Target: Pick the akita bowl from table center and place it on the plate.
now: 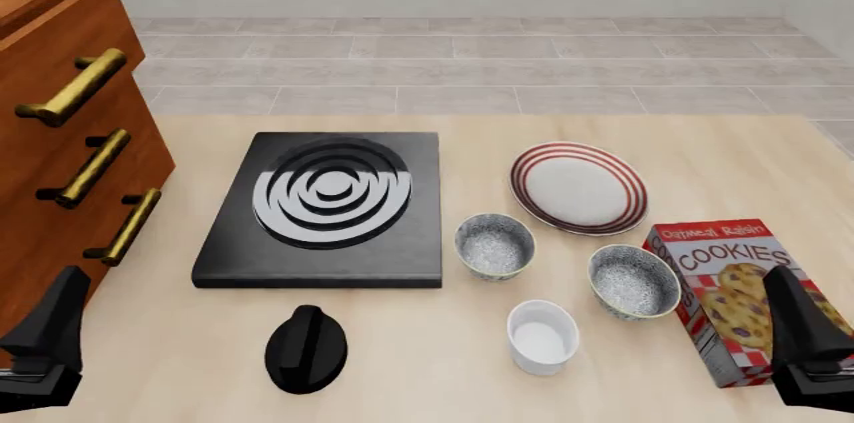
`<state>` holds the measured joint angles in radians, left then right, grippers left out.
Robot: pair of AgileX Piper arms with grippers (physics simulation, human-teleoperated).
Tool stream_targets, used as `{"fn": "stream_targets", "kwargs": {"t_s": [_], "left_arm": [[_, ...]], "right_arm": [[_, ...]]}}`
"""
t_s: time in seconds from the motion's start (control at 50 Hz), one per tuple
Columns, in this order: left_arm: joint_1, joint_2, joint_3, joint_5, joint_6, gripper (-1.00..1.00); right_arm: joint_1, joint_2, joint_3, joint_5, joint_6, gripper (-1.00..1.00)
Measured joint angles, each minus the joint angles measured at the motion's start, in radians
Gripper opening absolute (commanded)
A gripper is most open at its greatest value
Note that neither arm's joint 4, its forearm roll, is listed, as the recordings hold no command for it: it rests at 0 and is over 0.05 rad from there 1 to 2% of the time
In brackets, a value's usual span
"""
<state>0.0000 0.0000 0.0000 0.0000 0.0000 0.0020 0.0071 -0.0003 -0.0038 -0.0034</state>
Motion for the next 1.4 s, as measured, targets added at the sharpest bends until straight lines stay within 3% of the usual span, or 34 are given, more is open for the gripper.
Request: {"fn": "stream_targets", "kwargs": {"t_s": [0.3,0.48,0.82,1.4], "left_arm": [[0.0,0.0,0.0,0.0,0.0,1.0],[0.0,0.0,0.0,0.0,0.0,1.0],[0.0,0.0,0.0,0.0,0.0,1.0],[0.0,0.0,0.0,0.0,0.0,1.0]], "right_arm": [[0.026,-0.002,-0.062,0.054,-0.035,1.0],[0.072,0.023,-0.194,0.144,-0.031,1.0],[0.281,0.362,-0.461,0.222,-0.067,1.0],[0.527,0.891,-0.729,0.424,-0.285,1.0]]}}
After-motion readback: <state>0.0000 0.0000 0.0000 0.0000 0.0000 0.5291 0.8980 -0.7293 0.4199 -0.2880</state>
